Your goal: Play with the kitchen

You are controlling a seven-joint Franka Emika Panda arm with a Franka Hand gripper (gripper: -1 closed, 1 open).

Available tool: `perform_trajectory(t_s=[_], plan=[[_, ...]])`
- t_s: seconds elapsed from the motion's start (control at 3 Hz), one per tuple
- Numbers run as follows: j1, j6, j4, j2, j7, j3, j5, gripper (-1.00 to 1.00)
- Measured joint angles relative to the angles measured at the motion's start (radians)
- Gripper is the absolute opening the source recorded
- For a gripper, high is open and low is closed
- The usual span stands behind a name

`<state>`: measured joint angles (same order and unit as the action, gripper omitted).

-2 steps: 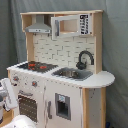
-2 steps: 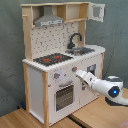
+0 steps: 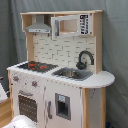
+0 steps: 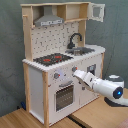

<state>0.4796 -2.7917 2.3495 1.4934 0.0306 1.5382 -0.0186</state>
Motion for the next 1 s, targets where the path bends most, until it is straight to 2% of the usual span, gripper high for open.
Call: perform_trajectory(t_s=[0.67,1.0], plan=[[0.177,-0.111,-0.113,0.018,-0.042,-0.012,0.000,1.00],[0.261,-0.161,-0.165,0.018,-0.100,0.006,0.000,1.00]])
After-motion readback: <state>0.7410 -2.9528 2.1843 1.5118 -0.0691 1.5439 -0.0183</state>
